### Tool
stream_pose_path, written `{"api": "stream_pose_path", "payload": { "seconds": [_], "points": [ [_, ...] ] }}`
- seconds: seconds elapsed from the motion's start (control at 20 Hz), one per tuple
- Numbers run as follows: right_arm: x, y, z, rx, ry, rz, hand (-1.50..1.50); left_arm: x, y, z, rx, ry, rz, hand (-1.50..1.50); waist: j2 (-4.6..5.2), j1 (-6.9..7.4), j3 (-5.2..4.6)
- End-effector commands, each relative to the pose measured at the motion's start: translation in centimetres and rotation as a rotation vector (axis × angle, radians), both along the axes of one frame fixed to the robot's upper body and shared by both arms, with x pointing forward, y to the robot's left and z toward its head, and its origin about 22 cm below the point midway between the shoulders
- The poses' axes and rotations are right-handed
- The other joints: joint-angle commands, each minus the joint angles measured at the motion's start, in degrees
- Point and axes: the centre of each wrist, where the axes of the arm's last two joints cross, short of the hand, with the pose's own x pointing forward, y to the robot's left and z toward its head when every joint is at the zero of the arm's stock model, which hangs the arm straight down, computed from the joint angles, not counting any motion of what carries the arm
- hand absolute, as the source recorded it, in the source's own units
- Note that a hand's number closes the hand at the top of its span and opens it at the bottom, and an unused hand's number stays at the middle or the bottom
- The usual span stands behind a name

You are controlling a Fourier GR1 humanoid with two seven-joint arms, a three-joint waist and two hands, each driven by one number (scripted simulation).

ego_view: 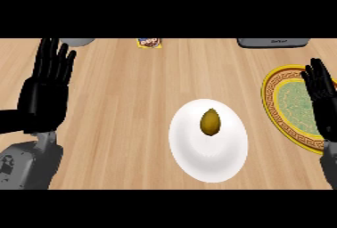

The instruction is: Pick the lemon from the plate and place it in the plate

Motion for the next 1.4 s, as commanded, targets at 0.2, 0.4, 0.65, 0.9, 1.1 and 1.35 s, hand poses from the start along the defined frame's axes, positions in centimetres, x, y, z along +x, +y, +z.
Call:
{"api": "stream_pose_path", "payload": {
  "seconds": [0.2, 0.4, 0.65, 0.9, 1.1, 1.35],
  "points": [
    [1.9, -0.5, 5.7, 0.029, -0.160, -0.146, 1.50, -4.4, 2.1, -11.4, 0.147, 0.620, 0.038, 0.00, 0.52, 0.92, -0.89],
    [0.1, -4.1, 2.2, -0.220, -0.063, -0.563, 1.50, -6.1, 0.6, -13.9, 0.134, 0.727, -0.034, 0.00, 0.75, -0.20, -0.99],
    [-2.7, 2.4, -2.0, -0.076, -0.196, -0.591, -1.50, -7.1, 0.3, -15.0, 0.125, 0.746, -0.027, 0.00, 0.20, 0.43, -0.81],
    [-6.2, 2.0, -0.3, -0.198, -0.144, -0.517, -1.50, -7.2, -1.5, -15.3, 0.129, 0.739, -0.036, 0.00, 0.21, 0.56, -0.83],
    [-6.2, 2.9, 1.1, -0.392, 0.070, -0.373, -1.50, -7.3, -0.2, -15.0, 0.126, 0.756, -0.063, 0.00, 0.20, 0.71, -1.03],
    [-5.8, 3.7, 2.5, -0.559, 0.310, -0.249, -1.50, -7.7, 1.0, -14.1, 0.138, 0.746, -0.063, 0.00, 0.15, 1.61, -0.96]
  ]
}}
